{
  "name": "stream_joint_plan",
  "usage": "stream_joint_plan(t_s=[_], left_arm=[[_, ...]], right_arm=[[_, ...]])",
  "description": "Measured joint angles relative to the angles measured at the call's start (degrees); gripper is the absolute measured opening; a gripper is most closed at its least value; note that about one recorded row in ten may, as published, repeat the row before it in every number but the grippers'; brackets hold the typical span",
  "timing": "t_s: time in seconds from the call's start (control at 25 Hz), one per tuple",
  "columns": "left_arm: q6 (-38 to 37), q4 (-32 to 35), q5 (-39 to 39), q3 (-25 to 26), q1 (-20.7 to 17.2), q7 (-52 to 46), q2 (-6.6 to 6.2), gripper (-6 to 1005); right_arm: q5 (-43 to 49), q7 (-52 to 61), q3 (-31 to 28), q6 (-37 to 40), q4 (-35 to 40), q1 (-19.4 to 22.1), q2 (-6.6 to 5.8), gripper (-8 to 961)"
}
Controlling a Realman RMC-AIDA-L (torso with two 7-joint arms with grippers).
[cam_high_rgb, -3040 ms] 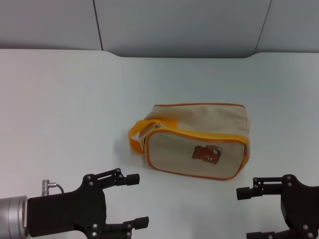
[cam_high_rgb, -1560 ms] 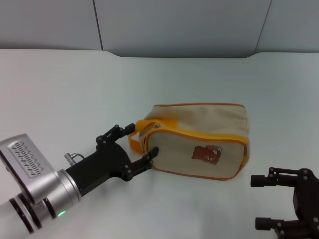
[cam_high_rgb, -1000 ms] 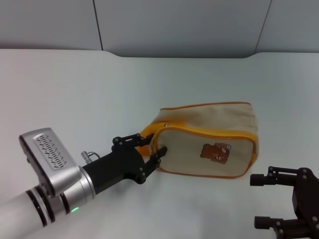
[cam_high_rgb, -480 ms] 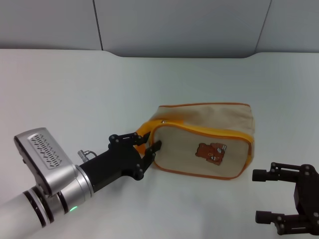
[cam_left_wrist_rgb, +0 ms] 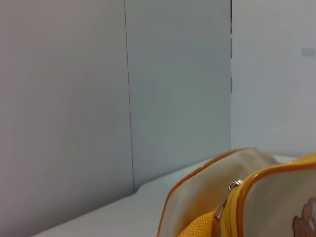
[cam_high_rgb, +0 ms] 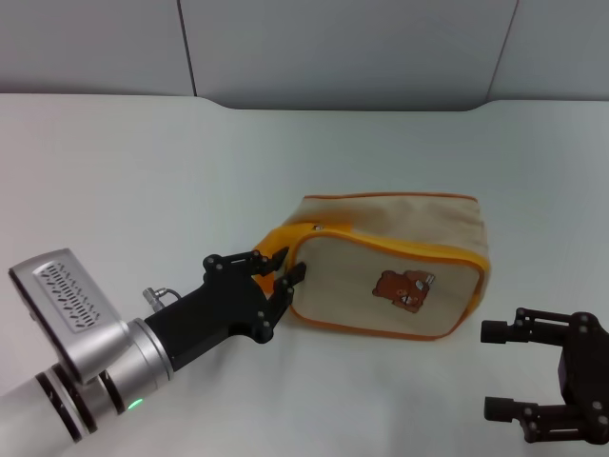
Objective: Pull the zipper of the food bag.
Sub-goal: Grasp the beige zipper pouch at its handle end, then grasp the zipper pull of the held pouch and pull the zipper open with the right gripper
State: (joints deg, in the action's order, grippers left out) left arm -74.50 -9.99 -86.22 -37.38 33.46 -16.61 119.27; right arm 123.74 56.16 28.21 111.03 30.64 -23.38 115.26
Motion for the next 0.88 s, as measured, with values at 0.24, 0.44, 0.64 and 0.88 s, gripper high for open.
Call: stream_joint_plan(t_s=[0.24, 0.44, 0.64, 0.88], left_arm=[[-5.6, 2.0, 0.0, -0.5, -1.6, 0.0, 0.00, 183], [-8.1, 4.9, 0.0, -0.6, -1.3, 0.0, 0.00, 176], [-14.0, 12.0, 0.0, -1.7, -1.2, -0.2, -0.01, 163], [-14.9, 17.3, 0.0, -3.0, 0.6, -0.6, 0.01, 157]], right_arm=[[-0.2, 0.0, -3.5, 0.3, -0.2, 0.0, 0.33, 774], [-4.7, 0.0, -14.3, 0.5, -0.7, 1.0, 1.77, 774], [-17.2, -5.5, -19.4, -1.6, -5.0, 2.9, 3.62, 774], [-25.0, -32.9, -19.8, -13.5, -20.6, 0.5, 4.15, 774]])
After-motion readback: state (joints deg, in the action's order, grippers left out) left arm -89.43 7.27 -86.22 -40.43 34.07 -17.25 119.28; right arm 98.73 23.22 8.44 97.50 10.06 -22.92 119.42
